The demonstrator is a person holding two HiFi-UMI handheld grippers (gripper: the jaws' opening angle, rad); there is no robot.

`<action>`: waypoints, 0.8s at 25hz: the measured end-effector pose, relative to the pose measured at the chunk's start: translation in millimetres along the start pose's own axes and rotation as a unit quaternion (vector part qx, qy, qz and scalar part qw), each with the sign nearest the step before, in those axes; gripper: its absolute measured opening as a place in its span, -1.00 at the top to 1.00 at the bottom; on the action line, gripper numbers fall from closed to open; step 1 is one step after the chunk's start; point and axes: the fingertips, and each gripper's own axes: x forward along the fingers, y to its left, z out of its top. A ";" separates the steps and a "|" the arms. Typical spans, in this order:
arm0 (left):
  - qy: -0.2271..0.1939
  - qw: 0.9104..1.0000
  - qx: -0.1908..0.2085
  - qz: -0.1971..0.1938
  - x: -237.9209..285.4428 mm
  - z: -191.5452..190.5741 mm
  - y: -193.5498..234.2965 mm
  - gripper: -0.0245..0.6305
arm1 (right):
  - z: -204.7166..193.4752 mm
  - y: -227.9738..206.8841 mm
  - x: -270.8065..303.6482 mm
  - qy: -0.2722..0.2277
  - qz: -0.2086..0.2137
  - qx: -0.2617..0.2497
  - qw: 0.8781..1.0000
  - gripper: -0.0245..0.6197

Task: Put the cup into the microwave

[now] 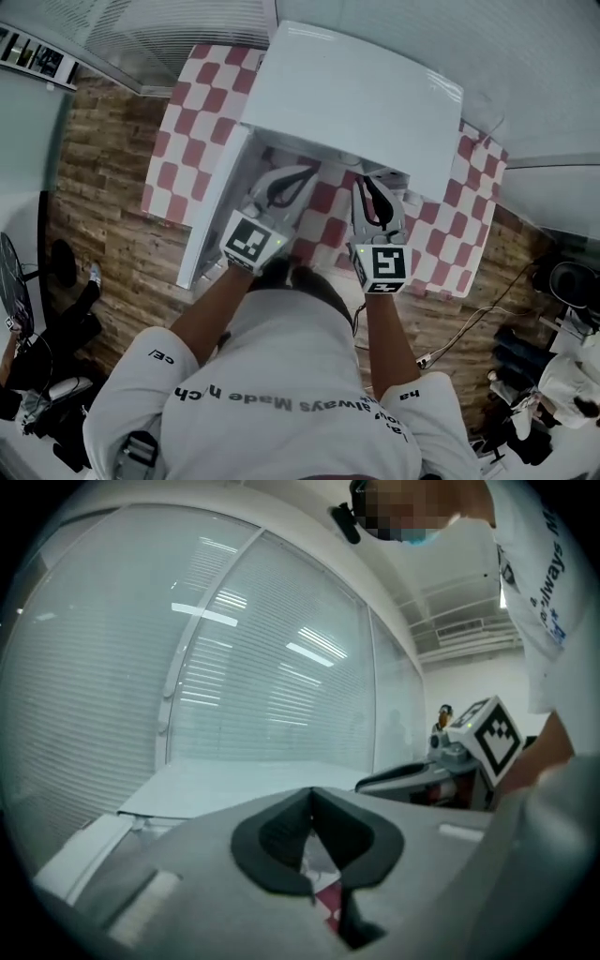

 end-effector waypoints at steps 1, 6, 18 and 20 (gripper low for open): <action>0.003 1.000 0.004 -0.004 -2.6 5.3 -4.8 0.91 | 7.8 1.7 -6.0 -0.003 0.003 -0.001 1.000 0.75; 0.004 1.000 0.005 -0.020 -16.4 34.2 -27.1 0.91 | 46.9 12.4 -36.4 -0.021 0.022 -0.002 1.000 0.75; -0.024 0.999 0.004 -0.023 -38.5 105.3 -53.5 0.91 | 115.4 34.3 -92.8 -0.048 0.063 -0.015 0.997 0.77; -0.036 0.999 0.010 -0.025 -41.6 117.7 -58.6 0.91 | 126.1 36.7 -102.0 -0.056 0.067 -0.016 0.996 0.77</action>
